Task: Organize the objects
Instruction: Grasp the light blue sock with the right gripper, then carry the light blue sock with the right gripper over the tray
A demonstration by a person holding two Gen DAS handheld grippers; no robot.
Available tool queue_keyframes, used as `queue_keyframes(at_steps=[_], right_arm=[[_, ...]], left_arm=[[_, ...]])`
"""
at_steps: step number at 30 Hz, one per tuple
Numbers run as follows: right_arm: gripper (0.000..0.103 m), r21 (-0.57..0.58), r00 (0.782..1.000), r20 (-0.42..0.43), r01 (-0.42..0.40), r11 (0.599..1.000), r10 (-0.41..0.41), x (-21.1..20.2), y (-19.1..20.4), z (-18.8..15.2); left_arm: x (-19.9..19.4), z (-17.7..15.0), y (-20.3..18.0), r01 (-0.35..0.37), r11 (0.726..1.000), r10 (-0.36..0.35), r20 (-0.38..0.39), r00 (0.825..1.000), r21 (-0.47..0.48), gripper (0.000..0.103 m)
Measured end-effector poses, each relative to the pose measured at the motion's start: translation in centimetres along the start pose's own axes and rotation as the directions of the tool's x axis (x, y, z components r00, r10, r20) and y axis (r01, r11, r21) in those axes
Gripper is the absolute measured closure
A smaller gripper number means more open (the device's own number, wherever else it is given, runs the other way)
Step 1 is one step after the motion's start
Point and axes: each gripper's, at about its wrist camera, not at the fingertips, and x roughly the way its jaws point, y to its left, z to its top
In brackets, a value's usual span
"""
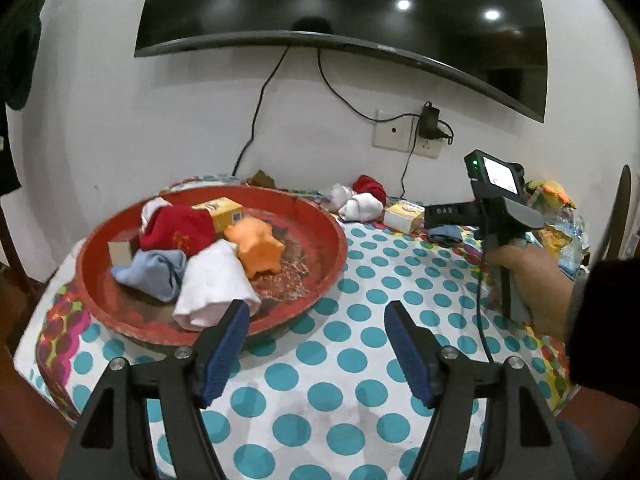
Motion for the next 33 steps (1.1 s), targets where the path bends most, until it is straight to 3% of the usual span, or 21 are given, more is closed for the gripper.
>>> queue_keyframes(at_steps=[5, 7, 8, 10, 15, 21, 33], right_arm=[[0.002, 0.001, 1.0, -0.009, 0.003, 1.0, -0.003, 1.3, 0.0, 0.7], [0.014, 0.004, 1.0, -0.01, 0.001, 1.0, -0.001, 1.6, 0.0, 0.8], [0.027, 0.005, 1.0, -0.017, 0.006, 1.0, -0.006, 1.9, 0.0, 0.9], [0.033, 0.005, 1.0, -0.02, 0.0, 1.0, 0.0, 2.1, 0.1, 0.9], [0.059, -0.017, 1.0, -0.014, 0.001, 1.0, -0.002, 2.1, 0.2, 1.1], [0.066, -0.002, 1.0, -0.002, 0.004, 1.0, -0.004, 1.6, -0.4, 0.6], [0.067, 0.013, 0.999, 0.019, 0.031, 0.999, -0.031, -0.4, -4.8, -0.8]], left_arm=[[0.3, 0.0, -0.3, 0.003, 1.0, -0.003, -0.003, 1.0, 0.016, 0.031], [0.4, -0.1, -0.2, 0.007, 1.0, -0.007, -0.012, 1.0, 0.009, 0.031], [0.4, -0.1, -0.2, 0.005, 1.0, -0.005, -0.012, 1.0, 0.009, 0.031], [0.4, -0.2, -0.3, 0.0, 1.0, 0.0, -0.014, 1.0, 0.013, 0.031], [0.6, -0.4, -0.7, -0.002, 1.0, 0.003, -0.026, 1.0, 0.025, 0.031], [0.3, -0.4, -0.9, -0.014, 0.999, 0.014, -0.017, 1.0, 0.034, 0.031], [1.1, -0.8, -1.5, -0.037, 0.996, 0.04, -0.03, 0.999, 0.079, 0.031]])
